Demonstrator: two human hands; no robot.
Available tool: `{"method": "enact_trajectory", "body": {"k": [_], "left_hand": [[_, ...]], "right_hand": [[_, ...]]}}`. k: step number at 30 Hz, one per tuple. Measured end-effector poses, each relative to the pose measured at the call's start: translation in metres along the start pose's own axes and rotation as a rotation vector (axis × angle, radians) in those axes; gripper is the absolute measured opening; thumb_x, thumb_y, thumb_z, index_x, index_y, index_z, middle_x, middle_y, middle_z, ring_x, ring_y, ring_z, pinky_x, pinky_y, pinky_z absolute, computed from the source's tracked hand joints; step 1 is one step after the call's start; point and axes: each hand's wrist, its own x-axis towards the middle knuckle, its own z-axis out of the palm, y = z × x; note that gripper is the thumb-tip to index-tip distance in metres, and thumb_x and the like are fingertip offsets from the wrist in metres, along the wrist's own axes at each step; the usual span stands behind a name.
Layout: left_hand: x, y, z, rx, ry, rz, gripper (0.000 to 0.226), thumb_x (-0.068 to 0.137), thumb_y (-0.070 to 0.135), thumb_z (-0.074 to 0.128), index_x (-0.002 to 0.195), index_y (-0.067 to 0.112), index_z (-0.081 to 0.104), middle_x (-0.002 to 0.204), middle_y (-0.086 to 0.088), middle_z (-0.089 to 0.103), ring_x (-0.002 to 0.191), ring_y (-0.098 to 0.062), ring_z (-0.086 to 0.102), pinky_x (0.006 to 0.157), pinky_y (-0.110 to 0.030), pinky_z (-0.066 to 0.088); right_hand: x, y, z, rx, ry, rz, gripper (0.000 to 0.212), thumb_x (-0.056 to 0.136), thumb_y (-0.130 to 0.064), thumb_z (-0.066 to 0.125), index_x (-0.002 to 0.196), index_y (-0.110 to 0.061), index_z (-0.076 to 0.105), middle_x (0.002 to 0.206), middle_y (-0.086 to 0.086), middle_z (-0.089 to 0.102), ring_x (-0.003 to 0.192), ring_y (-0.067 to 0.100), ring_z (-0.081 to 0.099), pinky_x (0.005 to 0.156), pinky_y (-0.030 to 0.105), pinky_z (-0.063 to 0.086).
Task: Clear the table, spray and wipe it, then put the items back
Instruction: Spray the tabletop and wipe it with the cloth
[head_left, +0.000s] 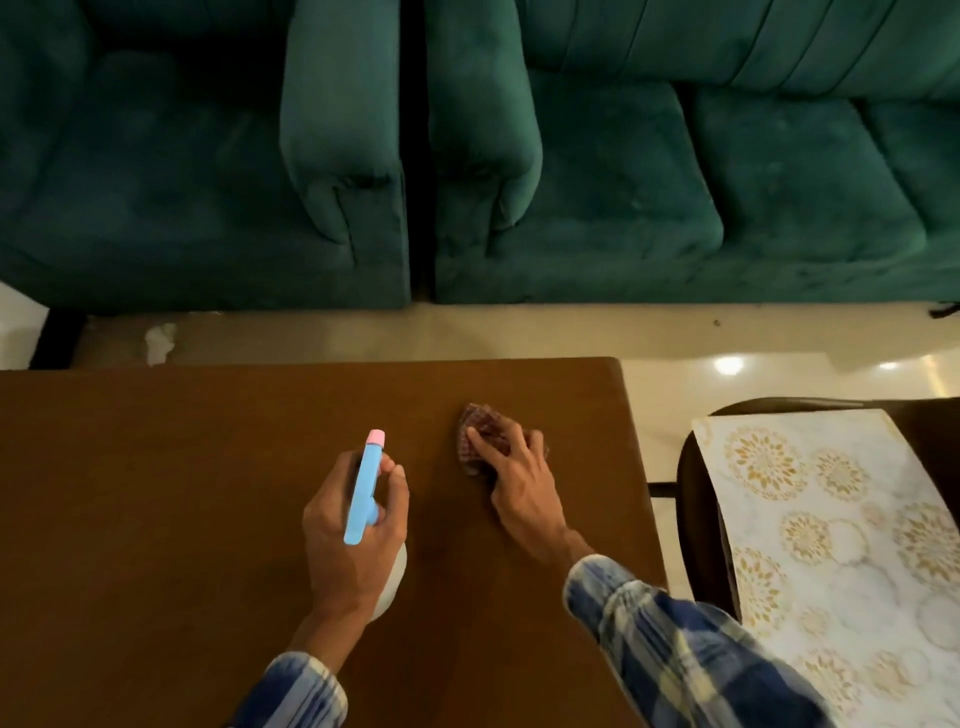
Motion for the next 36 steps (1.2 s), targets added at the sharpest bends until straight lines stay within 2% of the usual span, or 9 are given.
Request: {"method": "enact_trajectory", "body": {"k": [2,6,12,19,23,27,31,33,36], "left_hand": [[0.014,-0.003,0.008,0.011,-0.011,0.025,0.016,0.086,0.015,0.073,0.099,0.012,0.063,0.074,0.013,0.057,0.066,-0.012,0.062,0.054,-0.011,0.051],[0.036,-0.004,0.026,-0.004,-0.034,0.053,0.016,0.088,0.016,0.073,0.101,0.011,0.064,0.079,0.009,0.06,0.064,-0.011,0.062,0.057,-0.012,0.052],[0.045,0.007,0.044,-0.037,-0.042,0.091,0.02,0.088,0.017,0.073,0.104,0.011,0.064,0.083,0.01,0.06,0.068,-0.009,0.064,0.062,-0.009,0.052],[0.014,0.036,0.054,-0.03,-0.054,0.048,0.018,0.089,0.017,0.073,0.104,0.016,0.062,0.081,0.009,0.06,0.065,-0.008,0.063,0.059,-0.012,0.054],[-0.026,0.051,0.052,0.002,-0.068,0.033,0.021,0.089,0.017,0.074,0.106,0.011,0.063,0.084,0.008,0.061,0.065,-0.009,0.064,0.062,-0.011,0.052],[-0.079,0.066,0.043,0.034,-0.071,0.008,0.022,0.088,0.016,0.075,0.106,0.009,0.063,0.085,0.009,0.061,0.066,-0.007,0.064,0.062,-0.004,0.05],[-0.129,0.077,0.032,0.048,-0.054,-0.029,0.019,0.089,0.013,0.073,0.105,0.012,0.063,0.083,0.009,0.06,0.065,-0.005,0.062,0.064,-0.003,0.049],[-0.153,0.08,0.026,0.052,-0.044,-0.062,0.018,0.091,0.015,0.071,0.105,0.016,0.061,0.08,0.008,0.061,0.062,-0.011,0.063,0.061,-0.009,0.053],[-0.19,0.081,0.013,0.052,-0.034,-0.095,0.013,0.094,0.015,0.067,0.106,0.014,0.062,0.083,0.003,0.065,0.065,-0.015,0.065,0.059,-0.024,0.058]], "right_hand": [[0.038,0.011,-0.005,-0.013,0.02,-0.002,0.068,0.094,-0.007,0.044,0.154,-0.038,0.036,0.152,0.007,0.028,0.122,0.034,0.033,0.106,0.055,0.042],[0.08,0.055,-0.029,-0.004,0.13,0.205,0.069,0.09,-0.006,0.045,0.153,-0.034,0.041,0.151,0.007,0.031,0.12,0.034,0.032,0.107,0.058,0.039],[0.074,0.117,-0.056,0.066,0.167,0.337,0.072,0.084,0.0,0.046,0.152,-0.027,0.045,0.15,0.009,0.033,0.12,0.038,0.032,0.104,0.056,0.042],[-0.041,0.116,-0.044,0.104,0.199,0.399,0.079,0.077,-0.002,0.042,0.151,-0.028,0.046,0.149,0.008,0.033,0.11,0.03,0.033,0.101,0.049,0.041],[-0.117,0.099,-0.029,0.13,0.161,0.366,0.076,0.081,0.001,0.041,0.15,-0.031,0.048,0.154,0.009,0.032,0.116,0.033,0.034,0.105,0.051,0.04],[-0.187,0.08,-0.011,0.192,0.178,0.502,0.074,0.086,0.001,0.042,0.151,-0.033,0.045,0.155,0.009,0.03,0.123,0.038,0.035,0.103,0.057,0.045],[-0.257,0.047,0.01,0.092,-0.167,0.126,0.085,0.089,-0.003,0.045,0.156,-0.048,0.019,0.165,0.004,0.012,0.141,0.04,0.02,0.119,0.058,0.029],[-0.275,0.061,0.012,0.046,-0.199,-0.007,0.082,0.09,-0.005,0.045,0.156,-0.048,0.021,0.164,0.004,0.015,0.14,0.039,0.026,0.117,0.055,0.033],[-0.297,0.077,0.008,0.157,-0.041,0.321,0.081,0.086,0.001,0.049,0.152,-0.044,0.037,0.161,0.003,0.021,0.132,0.037,0.032,0.108,0.056,0.044]]}}
